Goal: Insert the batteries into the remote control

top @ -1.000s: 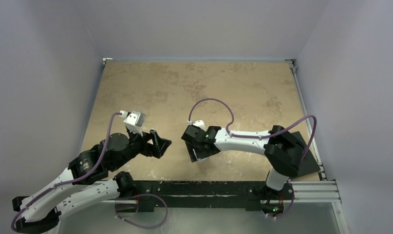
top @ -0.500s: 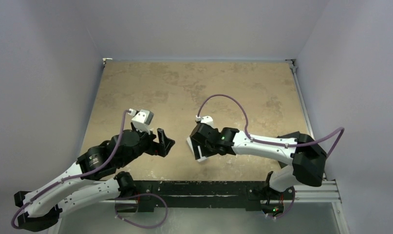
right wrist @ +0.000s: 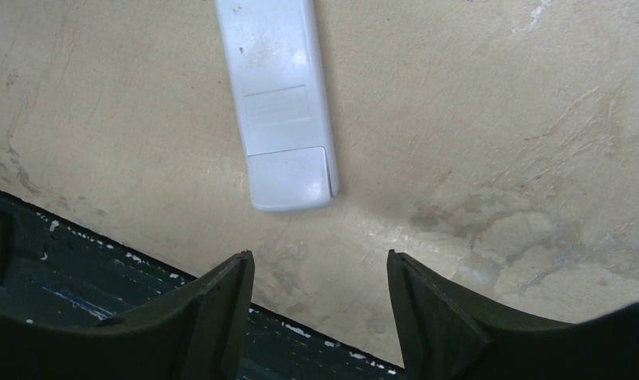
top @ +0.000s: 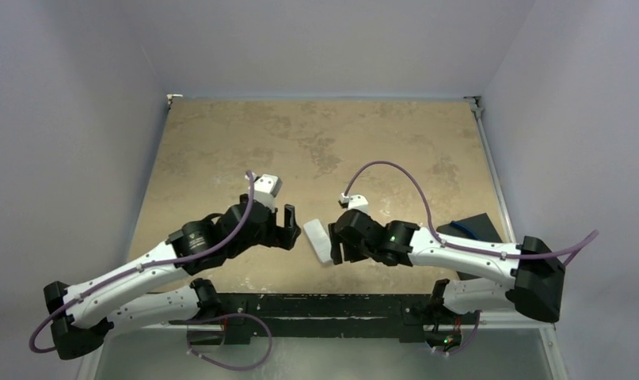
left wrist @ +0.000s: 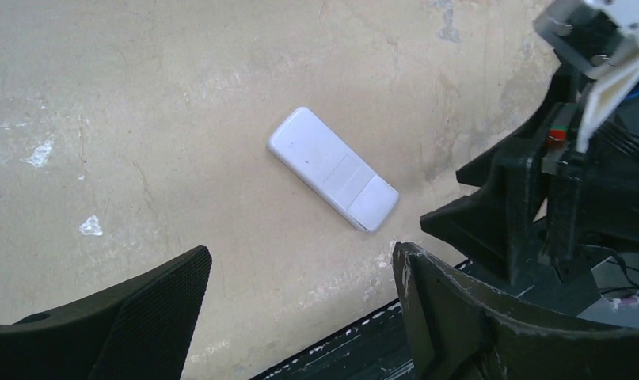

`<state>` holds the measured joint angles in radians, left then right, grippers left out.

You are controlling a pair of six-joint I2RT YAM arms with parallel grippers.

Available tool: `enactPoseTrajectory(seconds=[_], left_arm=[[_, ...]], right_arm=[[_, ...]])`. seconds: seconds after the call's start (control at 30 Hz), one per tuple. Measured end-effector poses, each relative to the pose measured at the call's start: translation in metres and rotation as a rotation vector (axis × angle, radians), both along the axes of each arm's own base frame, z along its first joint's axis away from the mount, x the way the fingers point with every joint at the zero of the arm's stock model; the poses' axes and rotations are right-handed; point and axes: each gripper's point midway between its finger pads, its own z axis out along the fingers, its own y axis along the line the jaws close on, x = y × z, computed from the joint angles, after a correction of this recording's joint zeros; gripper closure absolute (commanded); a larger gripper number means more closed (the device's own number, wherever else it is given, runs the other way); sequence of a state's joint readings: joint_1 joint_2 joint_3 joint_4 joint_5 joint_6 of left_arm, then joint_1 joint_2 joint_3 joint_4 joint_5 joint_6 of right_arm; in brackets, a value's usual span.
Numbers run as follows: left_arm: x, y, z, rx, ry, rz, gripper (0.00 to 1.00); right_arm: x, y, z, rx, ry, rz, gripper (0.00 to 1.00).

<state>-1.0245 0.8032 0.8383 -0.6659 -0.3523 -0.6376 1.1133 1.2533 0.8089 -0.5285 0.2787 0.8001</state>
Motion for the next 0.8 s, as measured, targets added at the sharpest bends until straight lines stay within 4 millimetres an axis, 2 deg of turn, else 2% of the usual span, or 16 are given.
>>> enactPoseTrajectory(seconds=[0.13,0.47,0.63,0.67,0.73,0.8], left_arm=[[0.009,-0.014,-0.013,0.041,0.032,0.007,0.22],[0.037,-0.046,-0.047,0.127,0.062,0.050,0.49],[0.053,-0.064,-0.060,0.154,0.073,0.055,0.67],[0.058,-0.067,-0.062,0.156,0.073,0.055,0.75],[0.068,-0.071,-0.069,0.150,0.082,0.061,0.97],[0.079,-0.072,-0.075,0.145,0.094,0.072,1.00]], right_arm=[[-0.004,-0.008,0.006,0.039,-0.014,-0.007,0.35],[-0.011,-0.019,0.026,0.152,-0.063,-0.007,0.39],[-0.010,-0.020,0.026,0.166,-0.073,-0.010,0.41],[-0.011,-0.021,0.025,0.165,-0.073,-0.010,0.42],[-0.011,-0.022,0.021,0.159,-0.072,-0.009,0.42],[-0.012,-0.023,0.017,0.158,-0.071,-0.009,0.42]])
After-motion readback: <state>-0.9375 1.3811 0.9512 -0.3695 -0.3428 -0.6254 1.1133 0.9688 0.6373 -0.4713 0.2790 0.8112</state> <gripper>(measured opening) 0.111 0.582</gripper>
